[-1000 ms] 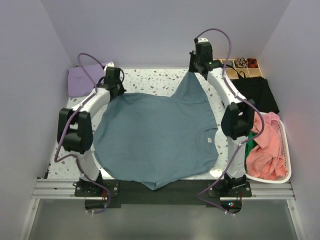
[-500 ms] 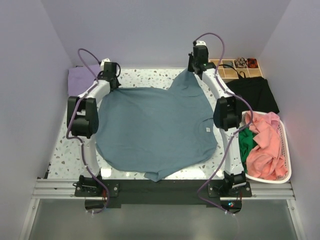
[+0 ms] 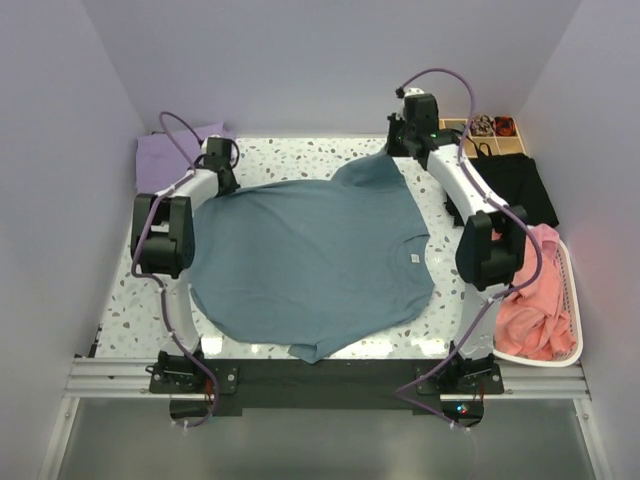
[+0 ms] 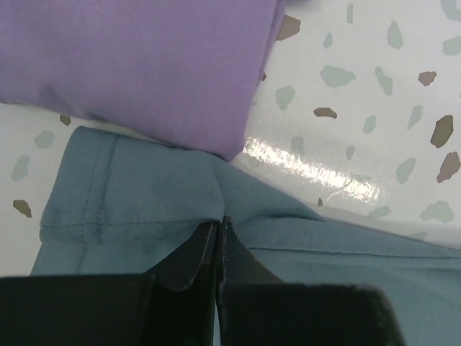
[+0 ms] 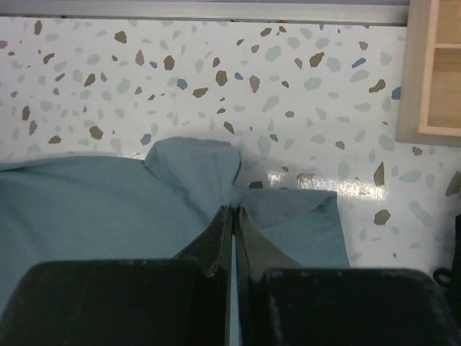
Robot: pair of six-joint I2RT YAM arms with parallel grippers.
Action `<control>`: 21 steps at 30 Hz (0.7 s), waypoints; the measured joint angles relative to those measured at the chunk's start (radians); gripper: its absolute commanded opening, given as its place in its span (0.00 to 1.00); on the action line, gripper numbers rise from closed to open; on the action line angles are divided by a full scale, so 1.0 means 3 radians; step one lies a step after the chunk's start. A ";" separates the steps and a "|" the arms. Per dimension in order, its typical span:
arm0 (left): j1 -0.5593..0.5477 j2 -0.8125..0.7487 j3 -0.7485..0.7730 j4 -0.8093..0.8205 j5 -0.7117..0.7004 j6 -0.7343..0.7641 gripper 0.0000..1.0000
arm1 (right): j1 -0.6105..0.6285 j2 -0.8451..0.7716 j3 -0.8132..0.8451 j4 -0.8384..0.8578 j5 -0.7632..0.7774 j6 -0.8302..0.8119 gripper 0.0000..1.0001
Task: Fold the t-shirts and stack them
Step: Fold the flattened tshirt in 1/3 of the way
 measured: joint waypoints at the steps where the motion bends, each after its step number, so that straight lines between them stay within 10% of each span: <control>1: 0.0000 -0.0028 -0.0028 -0.0006 0.0020 0.0000 0.00 | -0.0001 -0.0095 -0.0031 -0.0017 -0.0017 0.0000 0.00; 21: 0.0000 -0.0921 -0.1099 -0.0161 0.0061 -0.0070 0.00 | 0.0071 -0.1260 -0.1689 -0.0472 -0.0006 0.0240 0.00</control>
